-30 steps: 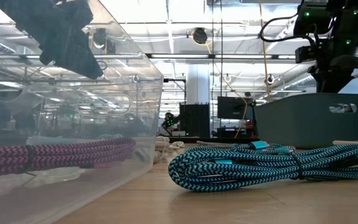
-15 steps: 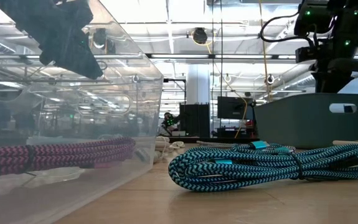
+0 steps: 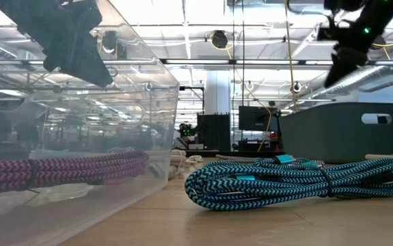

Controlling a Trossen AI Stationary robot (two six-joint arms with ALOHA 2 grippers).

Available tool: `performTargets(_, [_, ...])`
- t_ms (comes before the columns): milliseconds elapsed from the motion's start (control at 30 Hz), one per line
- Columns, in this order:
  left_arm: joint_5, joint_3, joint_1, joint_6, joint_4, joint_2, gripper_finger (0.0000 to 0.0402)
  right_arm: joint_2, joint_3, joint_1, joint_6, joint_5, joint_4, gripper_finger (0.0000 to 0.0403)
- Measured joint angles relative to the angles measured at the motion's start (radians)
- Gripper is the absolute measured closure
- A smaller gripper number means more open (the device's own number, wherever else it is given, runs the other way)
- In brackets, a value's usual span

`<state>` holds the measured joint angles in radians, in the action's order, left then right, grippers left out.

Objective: Pick & Place USB Port
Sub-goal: Put the left white charger cable into the transparent cable

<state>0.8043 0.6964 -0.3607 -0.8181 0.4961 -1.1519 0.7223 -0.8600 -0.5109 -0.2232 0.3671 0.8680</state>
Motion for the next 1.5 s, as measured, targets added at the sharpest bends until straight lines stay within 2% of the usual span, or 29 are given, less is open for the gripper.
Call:
performTargets(167, [0.000, 0.000, 0.000, 0.004, 0.000, 0.000, 0.0270, 0.000, -0.045, 0.002, -0.007, -0.013, -0.208, 0.0250])
performTargets(367, [0.000, 0.000, 0.000, 0.005, 0.000, 0.000, 0.0270, 0.027, -0.048, 0.002, 0.067, -0.176, -0.462, 0.0250])
performTargets(567, [0.001, 0.000, 0.000, 0.004, 0.000, 0.000, 0.0270, 0.150, -0.048, 0.018, 0.195, -0.293, -0.624, 0.0248])
performTargets(1000, [0.001, 0.000, 0.000, 0.005, 0.000, 0.000, 0.0270, 0.509, -0.048, 0.164, 0.345, -0.293, -0.931, 0.0251])
performTargets(1500, [0.000, 0.000, -0.002, 0.005, -0.001, 0.000, 0.0270, 0.759, -0.048, 0.304, 0.478, -0.291, -1.274, 0.0252])
